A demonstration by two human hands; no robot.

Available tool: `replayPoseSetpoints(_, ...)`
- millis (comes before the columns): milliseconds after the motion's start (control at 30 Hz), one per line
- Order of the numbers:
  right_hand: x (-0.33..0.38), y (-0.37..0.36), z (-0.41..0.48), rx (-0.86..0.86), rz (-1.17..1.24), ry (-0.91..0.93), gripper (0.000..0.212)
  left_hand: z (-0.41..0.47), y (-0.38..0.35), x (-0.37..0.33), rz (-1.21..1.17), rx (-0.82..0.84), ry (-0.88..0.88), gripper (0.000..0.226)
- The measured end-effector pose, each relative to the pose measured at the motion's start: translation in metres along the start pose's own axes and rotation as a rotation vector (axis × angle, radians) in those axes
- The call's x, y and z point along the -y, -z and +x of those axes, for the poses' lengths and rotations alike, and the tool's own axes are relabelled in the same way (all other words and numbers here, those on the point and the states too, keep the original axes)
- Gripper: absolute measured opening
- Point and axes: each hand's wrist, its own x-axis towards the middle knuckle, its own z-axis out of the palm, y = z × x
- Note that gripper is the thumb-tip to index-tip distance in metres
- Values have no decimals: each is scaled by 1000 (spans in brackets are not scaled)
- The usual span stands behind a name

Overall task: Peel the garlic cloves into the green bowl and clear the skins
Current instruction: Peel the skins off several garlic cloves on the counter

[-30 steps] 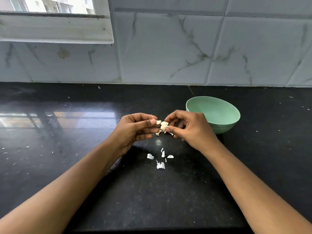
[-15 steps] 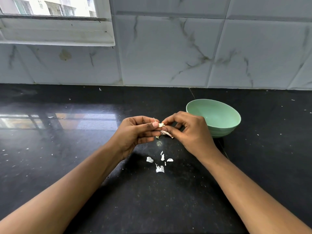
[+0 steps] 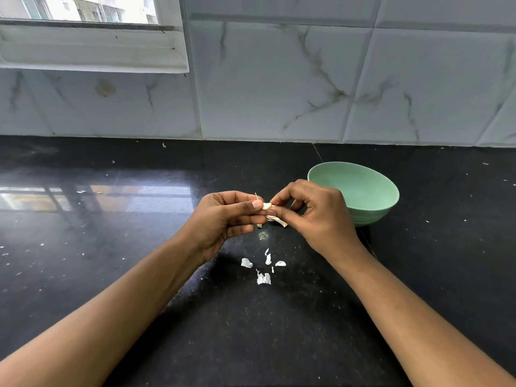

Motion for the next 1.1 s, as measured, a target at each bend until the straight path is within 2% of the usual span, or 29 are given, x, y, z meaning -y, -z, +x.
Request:
replayPoseSetpoints(533, -3, 2, 1, 191, -140, 87, 13, 0, 2, 1, 61, 3, 26, 18)
replayPoseSetpoints(867, -2, 0, 0, 160, -120, 100, 8, 1, 0, 5, 5, -26, 16, 14)
replayPoseSetpoints(1100, 3, -7, -4, 50, -104, 90, 7, -1, -4, 8, -127, -30, 25, 15)
